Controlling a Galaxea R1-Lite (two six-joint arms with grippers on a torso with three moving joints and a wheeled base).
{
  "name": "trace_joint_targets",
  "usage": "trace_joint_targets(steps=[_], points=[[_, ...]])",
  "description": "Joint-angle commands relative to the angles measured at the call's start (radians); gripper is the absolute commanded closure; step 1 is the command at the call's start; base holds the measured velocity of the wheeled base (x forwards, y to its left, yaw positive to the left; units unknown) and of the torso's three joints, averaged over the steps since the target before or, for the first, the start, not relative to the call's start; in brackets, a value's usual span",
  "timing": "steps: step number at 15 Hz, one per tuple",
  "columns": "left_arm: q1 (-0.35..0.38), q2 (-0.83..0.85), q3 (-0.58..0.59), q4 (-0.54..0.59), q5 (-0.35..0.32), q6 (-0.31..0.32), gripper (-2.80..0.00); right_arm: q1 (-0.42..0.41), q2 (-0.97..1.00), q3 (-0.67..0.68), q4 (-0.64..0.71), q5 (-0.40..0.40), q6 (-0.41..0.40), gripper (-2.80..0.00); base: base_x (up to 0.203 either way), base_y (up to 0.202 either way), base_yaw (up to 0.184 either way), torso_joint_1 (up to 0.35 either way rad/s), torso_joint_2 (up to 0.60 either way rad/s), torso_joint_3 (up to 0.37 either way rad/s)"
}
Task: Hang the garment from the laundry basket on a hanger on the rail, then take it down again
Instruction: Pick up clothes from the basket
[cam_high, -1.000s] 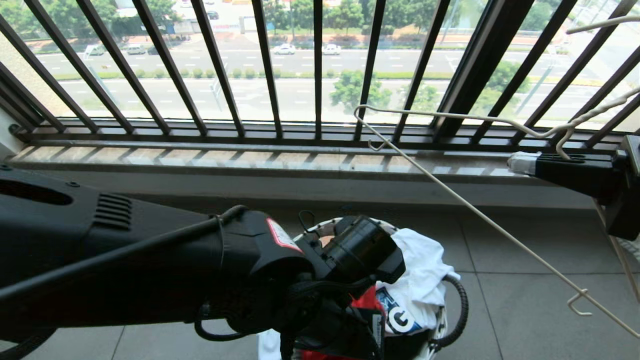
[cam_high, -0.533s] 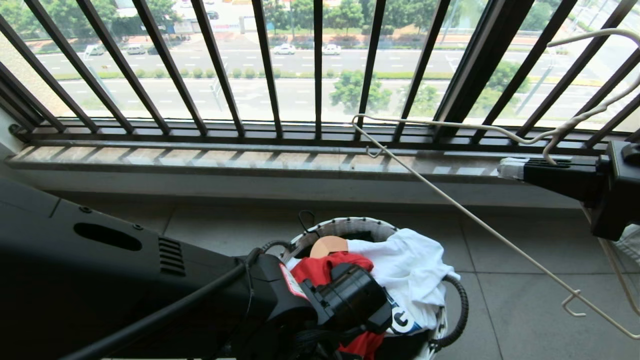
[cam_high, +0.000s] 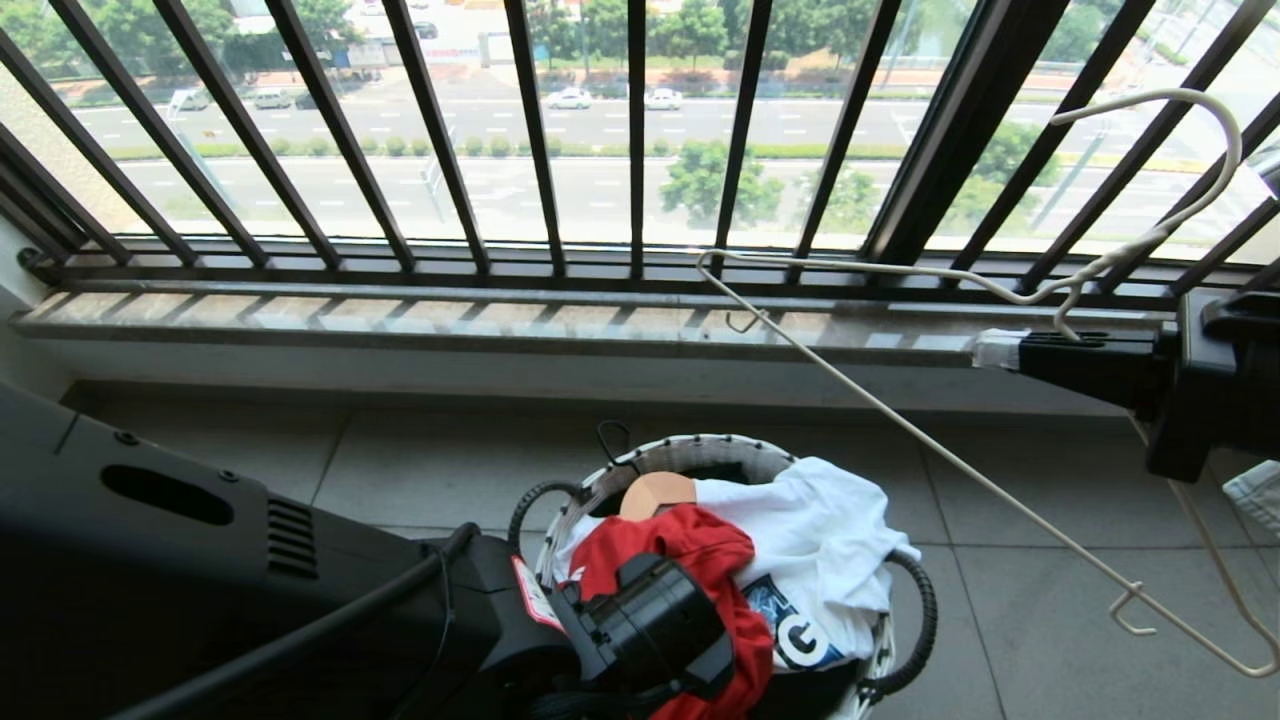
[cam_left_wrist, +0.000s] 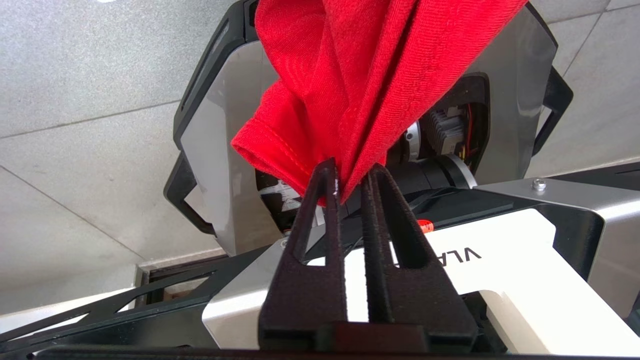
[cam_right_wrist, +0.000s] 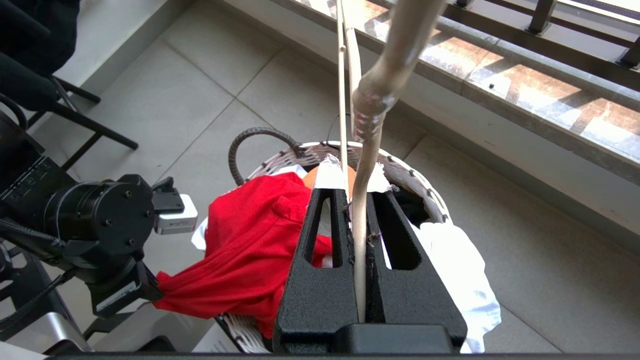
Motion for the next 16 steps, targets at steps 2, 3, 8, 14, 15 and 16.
trace_joint_targets(steps=[2,3,8,14,15,16], points=[[0.026,-0.006,-0.005,-0.02,0.003,0.002,-2.8,-0.009,0.006,-0.002,-0.002,0.003,-0.001,0.0,0.0,0.0,0.0,0.0,0.0,0.0],[0.037,-0.019,-0.014,-0.022,0.003,0.003,-2.8,-0.015,0.006,-0.002,-0.003,0.003,-0.001,0.0,0.0,0.0,0.0,0.0,0.0,0.0],[0.099,-0.211,-0.028,-0.018,0.003,0.035,-2.8,-0.019,0.018,0.003,-0.032,0.003,0.001,0.0,0.0,0.0,0.0,0.0,0.0,0.0],[0.264,-0.273,-0.029,-0.012,-0.028,0.368,0.0,-0.019,0.036,0.003,-0.032,0.003,-0.001,0.0,0.0,0.0,0.0,0.0,0.0,0.0],[0.279,-0.265,-0.039,-0.014,-0.031,0.452,0.0,-0.019,0.036,0.001,-0.032,0.003,0.001,0.0,0.0,0.0,0.0,0.0,0.0,0.0],[0.292,-0.248,-0.065,-0.015,-0.033,0.512,0.0,-0.019,0.036,0.001,-0.032,0.003,0.001,0.0,0.0,0.0,0.0,0.0,0.0,0.0]])
